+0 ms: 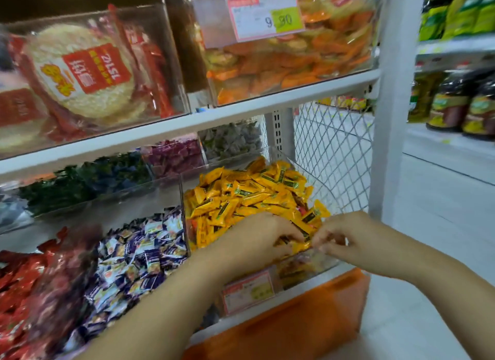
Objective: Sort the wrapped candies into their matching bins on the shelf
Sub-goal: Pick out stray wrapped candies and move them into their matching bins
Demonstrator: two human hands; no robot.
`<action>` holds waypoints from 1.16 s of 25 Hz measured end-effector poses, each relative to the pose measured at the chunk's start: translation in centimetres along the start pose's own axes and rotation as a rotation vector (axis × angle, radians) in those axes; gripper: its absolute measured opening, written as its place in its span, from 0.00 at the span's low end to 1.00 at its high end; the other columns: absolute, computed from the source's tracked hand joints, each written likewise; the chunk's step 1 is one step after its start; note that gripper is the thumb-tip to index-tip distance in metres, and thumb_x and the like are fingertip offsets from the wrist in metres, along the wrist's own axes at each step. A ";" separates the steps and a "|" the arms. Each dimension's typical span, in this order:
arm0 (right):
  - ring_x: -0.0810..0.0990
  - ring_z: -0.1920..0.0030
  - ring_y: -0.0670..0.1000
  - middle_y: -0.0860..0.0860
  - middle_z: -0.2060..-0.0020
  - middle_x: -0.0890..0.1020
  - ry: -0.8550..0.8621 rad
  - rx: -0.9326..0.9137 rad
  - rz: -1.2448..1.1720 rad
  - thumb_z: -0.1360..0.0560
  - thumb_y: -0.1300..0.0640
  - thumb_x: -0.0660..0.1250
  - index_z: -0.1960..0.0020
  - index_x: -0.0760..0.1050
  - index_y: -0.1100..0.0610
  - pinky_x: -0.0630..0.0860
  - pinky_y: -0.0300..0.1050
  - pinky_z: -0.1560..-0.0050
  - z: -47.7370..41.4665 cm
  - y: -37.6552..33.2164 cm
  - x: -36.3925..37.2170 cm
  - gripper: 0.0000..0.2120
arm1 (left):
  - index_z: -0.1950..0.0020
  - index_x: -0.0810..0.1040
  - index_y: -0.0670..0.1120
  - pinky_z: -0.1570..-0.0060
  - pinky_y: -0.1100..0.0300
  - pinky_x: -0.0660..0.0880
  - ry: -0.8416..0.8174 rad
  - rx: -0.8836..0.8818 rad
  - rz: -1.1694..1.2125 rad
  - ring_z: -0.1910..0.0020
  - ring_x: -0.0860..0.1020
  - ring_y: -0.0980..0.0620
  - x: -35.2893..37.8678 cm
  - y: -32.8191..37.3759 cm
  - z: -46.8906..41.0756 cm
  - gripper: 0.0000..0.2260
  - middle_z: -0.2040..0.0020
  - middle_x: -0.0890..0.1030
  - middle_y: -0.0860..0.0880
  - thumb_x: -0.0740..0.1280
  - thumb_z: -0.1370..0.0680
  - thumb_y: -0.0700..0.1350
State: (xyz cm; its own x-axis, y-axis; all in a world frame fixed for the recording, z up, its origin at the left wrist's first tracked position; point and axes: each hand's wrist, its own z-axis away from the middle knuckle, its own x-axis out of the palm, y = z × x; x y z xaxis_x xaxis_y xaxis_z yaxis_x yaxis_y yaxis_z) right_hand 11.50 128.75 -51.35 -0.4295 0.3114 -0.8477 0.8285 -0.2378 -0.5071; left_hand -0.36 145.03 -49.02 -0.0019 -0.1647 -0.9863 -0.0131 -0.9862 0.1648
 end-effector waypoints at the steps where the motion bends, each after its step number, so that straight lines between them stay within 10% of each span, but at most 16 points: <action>1: 0.73 0.60 0.29 0.37 0.62 0.76 -0.026 -0.002 0.020 0.26 0.58 0.67 0.54 0.79 0.43 0.66 0.26 0.61 0.0 0.0 -0.1 0.09 | 0.36 0.74 0.57 0.40 0.56 0.67 -0.045 0.006 -0.059 0.40 0.70 0.53 0.1 -0.1 -0.2 0.14 0.38 0.76 0.57 0.64 0.22 0.48; 6: 0.68 0.64 0.28 0.40 0.44 0.77 -0.112 0.065 0.108 0.25 0.55 0.64 0.35 0.71 0.45 0.63 0.25 0.62 -0.3 0.0 0.2 0.19 | 0.45 0.77 0.60 0.41 0.53 0.66 -0.124 -0.042 -0.237 0.44 0.67 0.52 -0.2 -1.4 0.3 0.08 0.47 0.78 0.57 0.64 0.23 0.54; 14: 0.68 0.66 0.23 0.41 0.46 0.77 -0.059 0.120 0.048 0.24 0.60 0.61 0.31 0.67 0.46 0.64 0.22 0.65 -0.4 -0.4 0.5 0.23 | 0.45 0.79 0.58 0.60 0.62 0.66 -0.201 -0.118 -0.145 0.45 0.66 0.57 -1.6 -2.0 2.6 0.09 0.47 0.78 0.58 0.65 0.24 0.55; 22: 0.76 0.47 0.45 0.40 0.46 0.79 -0.009 0.079 0.141 0.28 0.62 0.59 0.38 0.73 0.43 0.73 0.43 0.47 -1.2 -0.5 0.4 0.23 | 0.43 0.79 0.57 0.50 0.61 0.74 -0.027 -0.052 0.072 0.53 0.76 0.60 -1.6 0.2 -0.5 0.10 0.49 0.81 0.57 0.64 0.22 0.46; 29: 0.73 0.67 0.28 0.43 0.52 0.83 0.083 0.096 -0.079 0.24 0.65 0.59 0.44 0.79 0.50 0.67 0.23 0.64 -0.7 0.3 -0.7 0.17 | 0.36 0.75 0.56 0.41 0.52 0.69 -0.077 0.040 -0.085 0.41 0.71 0.53 0.1 -0.9 -2.8 0.14 0.43 0.77 0.55 0.64 0.22 0.47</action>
State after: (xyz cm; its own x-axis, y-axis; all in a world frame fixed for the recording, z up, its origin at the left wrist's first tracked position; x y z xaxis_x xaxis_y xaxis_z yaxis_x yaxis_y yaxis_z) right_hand 12.25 129.15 -50.80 -0.4574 0.4069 -0.7907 0.7534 -0.2950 -0.5876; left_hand 2.45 145.81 -49.29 -0.0759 -0.0778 -0.9941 -0.0560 -0.9950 0.0821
